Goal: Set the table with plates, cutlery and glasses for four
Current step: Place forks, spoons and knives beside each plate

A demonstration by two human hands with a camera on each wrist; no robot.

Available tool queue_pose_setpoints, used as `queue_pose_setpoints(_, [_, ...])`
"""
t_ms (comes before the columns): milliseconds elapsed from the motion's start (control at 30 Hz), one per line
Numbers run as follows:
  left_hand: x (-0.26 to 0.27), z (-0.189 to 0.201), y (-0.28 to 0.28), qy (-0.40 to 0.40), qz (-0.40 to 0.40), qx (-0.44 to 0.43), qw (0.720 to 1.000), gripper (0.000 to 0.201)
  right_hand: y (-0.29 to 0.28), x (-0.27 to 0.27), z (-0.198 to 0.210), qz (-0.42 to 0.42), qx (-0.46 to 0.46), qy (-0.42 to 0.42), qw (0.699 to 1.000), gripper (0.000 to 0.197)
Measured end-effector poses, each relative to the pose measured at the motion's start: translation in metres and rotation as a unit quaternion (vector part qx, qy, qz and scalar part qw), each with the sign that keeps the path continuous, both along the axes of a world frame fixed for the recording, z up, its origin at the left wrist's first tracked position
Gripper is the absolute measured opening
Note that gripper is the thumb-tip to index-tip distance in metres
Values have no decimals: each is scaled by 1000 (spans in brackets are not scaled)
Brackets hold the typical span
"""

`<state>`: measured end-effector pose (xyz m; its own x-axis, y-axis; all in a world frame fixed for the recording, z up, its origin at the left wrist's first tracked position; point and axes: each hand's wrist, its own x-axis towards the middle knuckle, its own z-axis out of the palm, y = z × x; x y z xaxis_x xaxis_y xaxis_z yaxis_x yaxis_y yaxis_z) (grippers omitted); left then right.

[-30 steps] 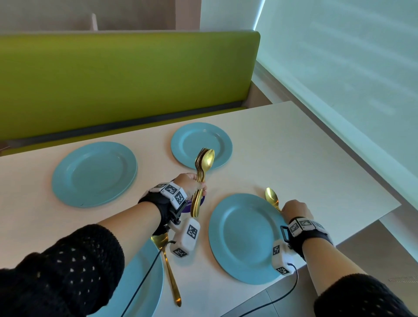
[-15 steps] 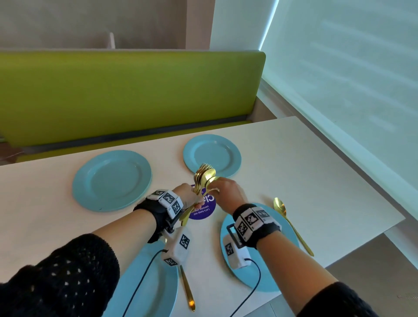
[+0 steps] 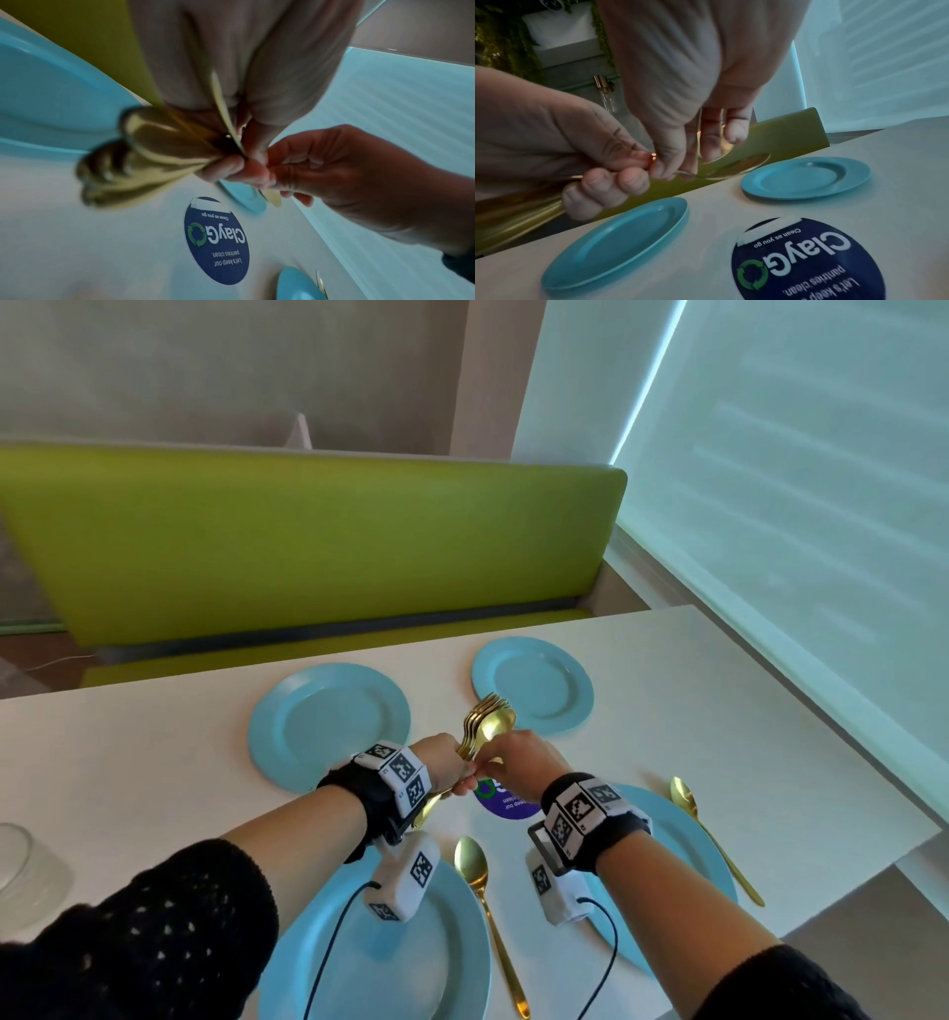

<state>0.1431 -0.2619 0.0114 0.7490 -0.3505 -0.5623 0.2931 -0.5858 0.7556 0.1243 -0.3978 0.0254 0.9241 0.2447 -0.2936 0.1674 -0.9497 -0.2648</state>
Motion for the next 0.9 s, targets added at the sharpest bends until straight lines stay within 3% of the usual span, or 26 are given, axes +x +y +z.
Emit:
queue_pose_setpoints(133, [13,-3,7,-10,18,14,1000,27,1,15,5,-12,4,-6,1000,20])
queue_pose_setpoints(300, [47,-8,22,-8,140,7,990,29,-28,62,11,-80,-14,-13,997,16])
queue_pose_setpoints(433, [73,-16,29,18,217,-6,976,34,-64,114,14,-133,-91,-18,987,29])
queue_pose_setpoints(700, [120,-47,23,10,213,9,977,30,-140,194,-25,-301,-171,-1,938,30])
queue_pose_setpoints(900, [136,-64,20,-10,219,-10,976,24,-185,223,-74,-404,-142,7,903,21])
